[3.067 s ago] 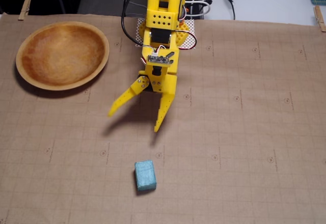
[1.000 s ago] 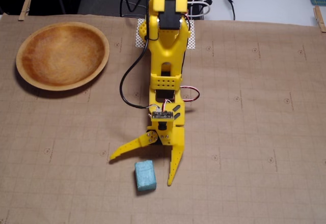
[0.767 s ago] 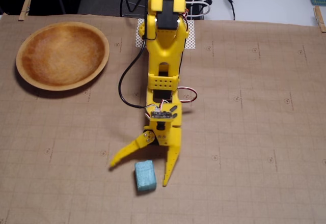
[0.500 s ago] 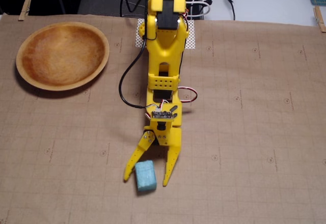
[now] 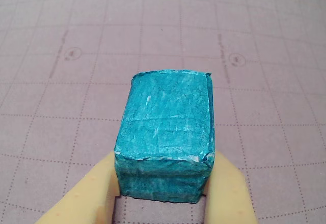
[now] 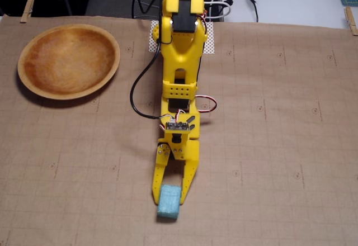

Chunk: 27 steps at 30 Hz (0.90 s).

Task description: Grasp a blue block and put it in the bowl.

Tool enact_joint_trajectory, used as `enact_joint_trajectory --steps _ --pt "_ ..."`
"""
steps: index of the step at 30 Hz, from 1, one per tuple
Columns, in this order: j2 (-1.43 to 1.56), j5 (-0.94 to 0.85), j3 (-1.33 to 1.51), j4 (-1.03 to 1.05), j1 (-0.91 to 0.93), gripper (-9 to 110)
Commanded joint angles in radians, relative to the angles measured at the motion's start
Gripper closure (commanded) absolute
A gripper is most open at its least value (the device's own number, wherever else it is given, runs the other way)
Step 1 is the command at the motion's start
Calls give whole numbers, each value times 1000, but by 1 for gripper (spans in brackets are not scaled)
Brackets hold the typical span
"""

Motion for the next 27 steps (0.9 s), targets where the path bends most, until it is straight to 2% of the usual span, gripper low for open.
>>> enact_joint_trajectory --steps 1,15,18,27 --pt "29 11 -23 -28 0 98" --pt "32 2 -23 -29 0 101" --pt "38 2 -15 -29 0 105" --pt "126 14 40 -64 2 104"
